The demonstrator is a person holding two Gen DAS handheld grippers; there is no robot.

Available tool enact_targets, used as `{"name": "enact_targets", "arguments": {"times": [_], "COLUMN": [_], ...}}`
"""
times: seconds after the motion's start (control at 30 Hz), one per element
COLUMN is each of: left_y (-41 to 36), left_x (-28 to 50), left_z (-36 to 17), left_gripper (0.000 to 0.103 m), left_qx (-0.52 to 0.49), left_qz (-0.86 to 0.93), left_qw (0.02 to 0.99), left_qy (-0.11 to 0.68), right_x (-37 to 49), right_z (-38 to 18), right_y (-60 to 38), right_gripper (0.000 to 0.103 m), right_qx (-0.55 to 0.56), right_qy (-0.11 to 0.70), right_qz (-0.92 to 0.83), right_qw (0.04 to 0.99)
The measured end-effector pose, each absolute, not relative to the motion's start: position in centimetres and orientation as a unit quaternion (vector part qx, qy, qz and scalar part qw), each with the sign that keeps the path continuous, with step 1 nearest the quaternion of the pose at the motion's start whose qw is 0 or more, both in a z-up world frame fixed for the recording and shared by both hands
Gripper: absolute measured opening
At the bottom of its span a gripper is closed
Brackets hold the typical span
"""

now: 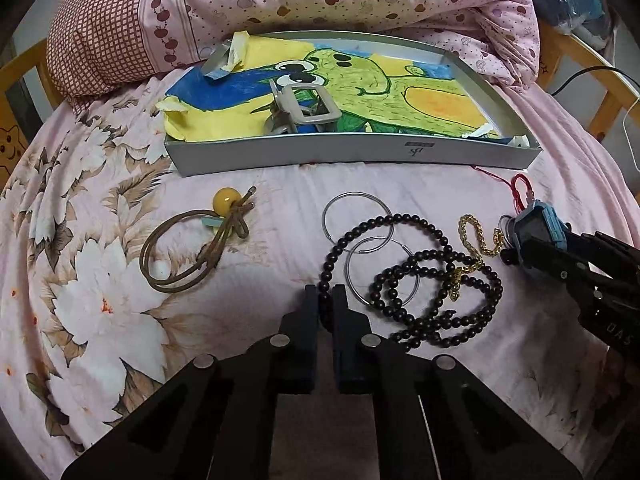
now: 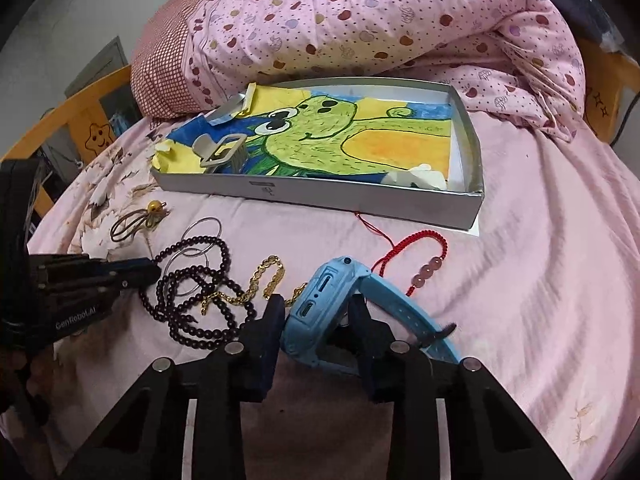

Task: Organize jewelry
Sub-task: 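Grasp the blue smartwatch with the right tool while the left tool grasps the black bead necklace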

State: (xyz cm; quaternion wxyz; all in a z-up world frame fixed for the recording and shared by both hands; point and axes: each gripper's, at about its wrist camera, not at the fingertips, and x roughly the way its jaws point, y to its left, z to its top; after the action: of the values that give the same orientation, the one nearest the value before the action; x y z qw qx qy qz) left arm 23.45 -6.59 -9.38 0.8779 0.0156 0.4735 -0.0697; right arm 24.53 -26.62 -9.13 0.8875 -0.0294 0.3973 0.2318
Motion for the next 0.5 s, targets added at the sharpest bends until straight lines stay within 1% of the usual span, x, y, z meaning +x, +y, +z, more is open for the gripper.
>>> {"name": "enact_targets", "arguments": {"times": [0.1, 0.33, 0.37, 0.43, 0.5], "left_y": [-6.4, -6.7, -6.5, -6.2, -6.5], "left_x": [22.8, 21.1, 21.1, 20.8, 20.2], "left_z": [-8.6, -5.4, -5.1, -4.1, -3.1], "left_gripper": [0.004, 0.004, 0.003, 0.003, 0.003], "left_qx": [0.012, 0.017, 0.010, -0.004, 0.004], "left_qz": [-0.065, -0.071, -0.071, -0.080, -0.089], "left_qw": [0.885, 0.906, 0.906, 0.907, 0.911], "left_qy": [0.460, 0.418, 0.417, 0.414, 0.403], "right_x": [24.3, 23.4, 23.2, 22.9, 22.7], "right_z": [-8.8, -7.0, -6.8, -6.2, -5.8], "right_y": [-26.4, -26.7, -26.7, -26.9, -26.8], "right_gripper": [0.025, 0.021, 0.019, 0.019, 0.019], "right_qx": [-0.040, -0.020, -0.017, -0.008, -0.005], "right_qy": [0.394, 0.371, 0.368, 0.364, 0.361], "right_qz": [0.229, 0.236, 0.238, 0.243, 0.248], "right_qw": [0.889, 0.898, 0.899, 0.899, 0.899]}}
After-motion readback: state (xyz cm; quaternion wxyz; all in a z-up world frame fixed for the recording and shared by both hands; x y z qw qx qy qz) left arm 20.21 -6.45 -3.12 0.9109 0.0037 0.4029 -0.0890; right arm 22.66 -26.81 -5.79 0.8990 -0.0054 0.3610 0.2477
